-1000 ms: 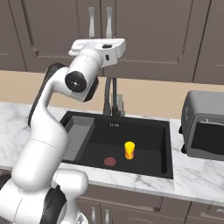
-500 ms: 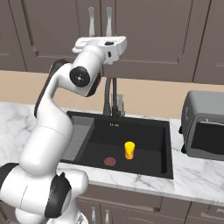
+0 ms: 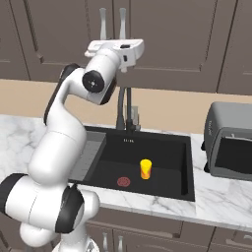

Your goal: Open the cabinet directly in front. Then move the beer and the cup to the dining counter with the candle on it.

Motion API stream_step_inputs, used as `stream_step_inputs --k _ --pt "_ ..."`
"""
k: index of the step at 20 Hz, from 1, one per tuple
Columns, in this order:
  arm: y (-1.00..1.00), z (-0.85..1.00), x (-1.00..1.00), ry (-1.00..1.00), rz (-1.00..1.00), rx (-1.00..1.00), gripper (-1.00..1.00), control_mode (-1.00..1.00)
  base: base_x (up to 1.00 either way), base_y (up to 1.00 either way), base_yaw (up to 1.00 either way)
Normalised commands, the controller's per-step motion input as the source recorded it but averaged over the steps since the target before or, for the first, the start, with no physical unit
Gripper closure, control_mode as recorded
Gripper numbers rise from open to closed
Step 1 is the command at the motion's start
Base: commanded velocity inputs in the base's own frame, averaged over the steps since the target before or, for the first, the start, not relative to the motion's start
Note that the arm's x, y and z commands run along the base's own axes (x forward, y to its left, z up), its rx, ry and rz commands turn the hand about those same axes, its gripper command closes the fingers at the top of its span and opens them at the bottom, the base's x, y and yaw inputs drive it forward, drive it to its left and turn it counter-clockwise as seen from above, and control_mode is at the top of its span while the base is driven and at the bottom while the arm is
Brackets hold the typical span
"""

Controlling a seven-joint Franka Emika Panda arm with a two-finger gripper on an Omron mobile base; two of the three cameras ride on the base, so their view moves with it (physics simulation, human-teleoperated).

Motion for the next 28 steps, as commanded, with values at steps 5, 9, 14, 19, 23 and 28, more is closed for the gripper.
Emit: stream_step_inputs --k 5,9,14,19,23,28 --pt "0.0 0.0 0.16 0.01 0.01 0.0 -1.0 -1.0 0.0 0.0 0.0" --pt "0.0 -0.05 0.16 0.02 0.01 0.0 -1.0 -1.0 0.0 0.0 0.0" --pt "0.0 -0.12 0.17 0.02 0.02 0.0 -1.0 -1.0 0.0 0.0 0.0" --pt "0.0 -0.06 0.1 0.05 0.02 0.0 1.0 -1.0 0.0 0.0 0.0" --pt "0.0 -0.12 0.03 0.02 0.0 0.0 1.0 -1.0 0.0 0.0 0.0" --pt "-0.06 -0.09 0.0 0.04 0.04 0.02 1.0 -1.0 0.0 0.0 0.0"
